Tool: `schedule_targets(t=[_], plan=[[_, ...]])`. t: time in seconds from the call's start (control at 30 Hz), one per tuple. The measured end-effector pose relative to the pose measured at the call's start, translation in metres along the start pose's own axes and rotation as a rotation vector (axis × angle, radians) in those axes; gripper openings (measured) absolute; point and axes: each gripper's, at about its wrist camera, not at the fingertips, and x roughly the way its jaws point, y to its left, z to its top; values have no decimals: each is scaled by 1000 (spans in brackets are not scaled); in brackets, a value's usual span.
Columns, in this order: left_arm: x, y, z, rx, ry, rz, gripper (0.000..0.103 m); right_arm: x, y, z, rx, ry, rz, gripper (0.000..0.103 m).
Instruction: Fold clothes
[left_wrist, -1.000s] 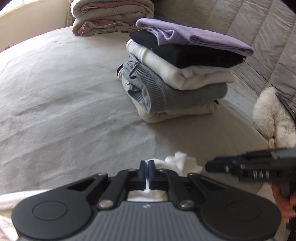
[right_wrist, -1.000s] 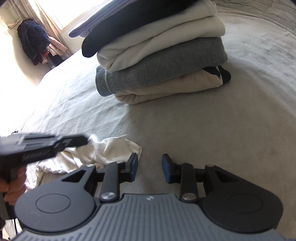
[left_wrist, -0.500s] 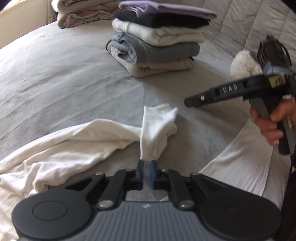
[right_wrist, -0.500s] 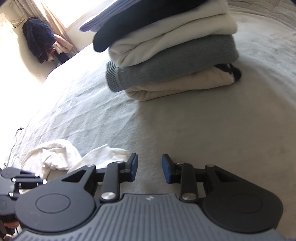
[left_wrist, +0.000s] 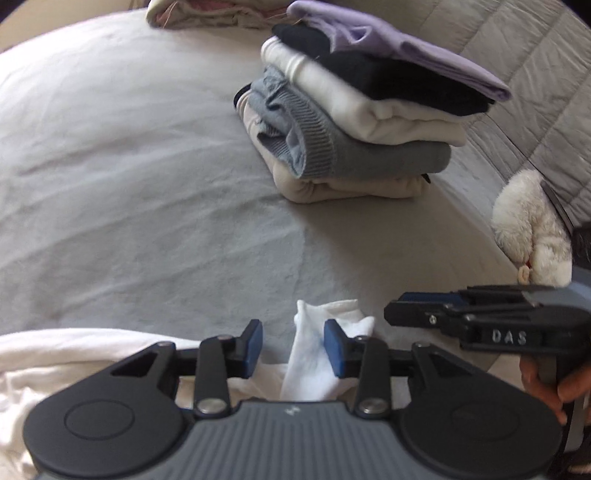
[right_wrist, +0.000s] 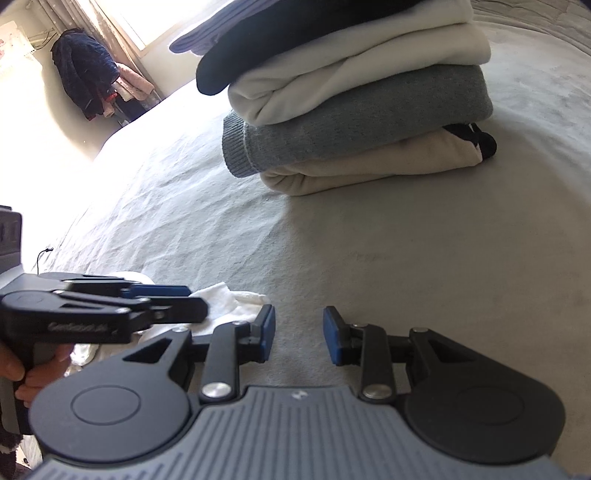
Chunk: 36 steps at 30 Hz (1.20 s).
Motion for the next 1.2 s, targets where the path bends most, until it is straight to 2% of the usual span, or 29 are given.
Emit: schedule_targets(t=[0.03, 0.07, 0.17, 0.33, 0.63, 0.77, 0.93, 1.2], plan=[[0, 0, -1, -7, -5, -10, 26, 0, 0, 0, -1, 0, 1, 33], [-2, -1, -3, -6, -16, -18, 10, 0, 0, 0, -1, -1, 1, 33], [-14, -3, -11, 14, -63, -6, 4, 1, 0, 0, -4, -4, 3, 33], [-44, 0, -26, 37, -138, 29, 3, 2, 3, 1, -23, -4, 34, 33], [-88, 26, -70, -43, -203, 44, 3, 10, 41, -11, -165, 31, 129, 33], [-106, 31, -81, -35, -265, -26, 3, 8, 59, -18, -249, 32, 194, 33], [-127, 25, -72, 27, -327, -137, 3, -4, 69, -22, -293, -2, 280, 33], [-138, 9, -50, 105, -343, -275, 3, -35, 57, -13, -263, -116, 402, 33]])
